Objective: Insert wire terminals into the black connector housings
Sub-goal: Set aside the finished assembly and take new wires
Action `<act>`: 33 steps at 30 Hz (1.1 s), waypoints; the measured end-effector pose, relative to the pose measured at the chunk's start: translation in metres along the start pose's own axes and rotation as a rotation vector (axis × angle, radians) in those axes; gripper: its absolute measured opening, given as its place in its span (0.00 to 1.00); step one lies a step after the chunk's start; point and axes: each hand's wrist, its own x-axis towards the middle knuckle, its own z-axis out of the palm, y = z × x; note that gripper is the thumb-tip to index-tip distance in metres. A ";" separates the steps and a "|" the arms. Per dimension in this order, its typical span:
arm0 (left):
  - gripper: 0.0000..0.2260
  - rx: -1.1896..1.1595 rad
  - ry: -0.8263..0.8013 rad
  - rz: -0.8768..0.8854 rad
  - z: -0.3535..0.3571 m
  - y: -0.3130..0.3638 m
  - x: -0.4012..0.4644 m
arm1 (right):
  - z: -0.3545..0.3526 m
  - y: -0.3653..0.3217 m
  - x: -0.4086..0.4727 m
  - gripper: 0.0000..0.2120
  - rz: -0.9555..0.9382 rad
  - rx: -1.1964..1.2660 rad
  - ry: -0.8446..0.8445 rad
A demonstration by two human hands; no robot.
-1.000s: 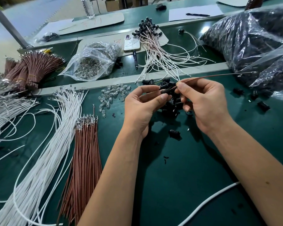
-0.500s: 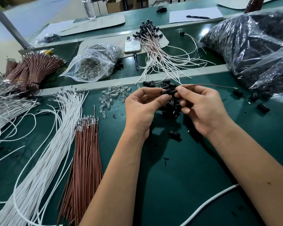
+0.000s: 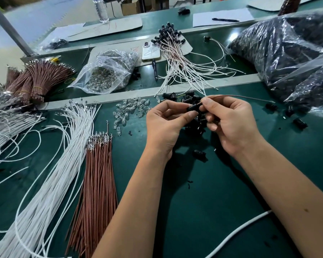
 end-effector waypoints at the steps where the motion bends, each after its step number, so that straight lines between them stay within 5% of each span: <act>1: 0.11 0.000 -0.004 0.005 0.001 0.000 0.000 | 0.001 0.002 0.000 0.04 -0.017 -0.052 0.006; 11: 0.11 0.138 -0.030 0.025 0.002 -0.001 -0.002 | -0.002 0.003 0.000 0.11 -0.203 -0.320 -0.023; 18: 0.08 0.154 -0.035 0.044 0.001 0.001 -0.001 | 0.001 -0.001 -0.005 0.08 -0.329 -0.624 -0.117; 25: 0.12 -0.377 0.038 -0.072 0.002 0.016 -0.001 | 0.007 -0.001 -0.013 0.07 -0.463 -0.766 -0.172; 33: 0.13 -0.474 -0.005 -0.166 0.010 0.023 -0.005 | 0.008 -0.004 -0.016 0.03 -0.544 -0.732 -0.257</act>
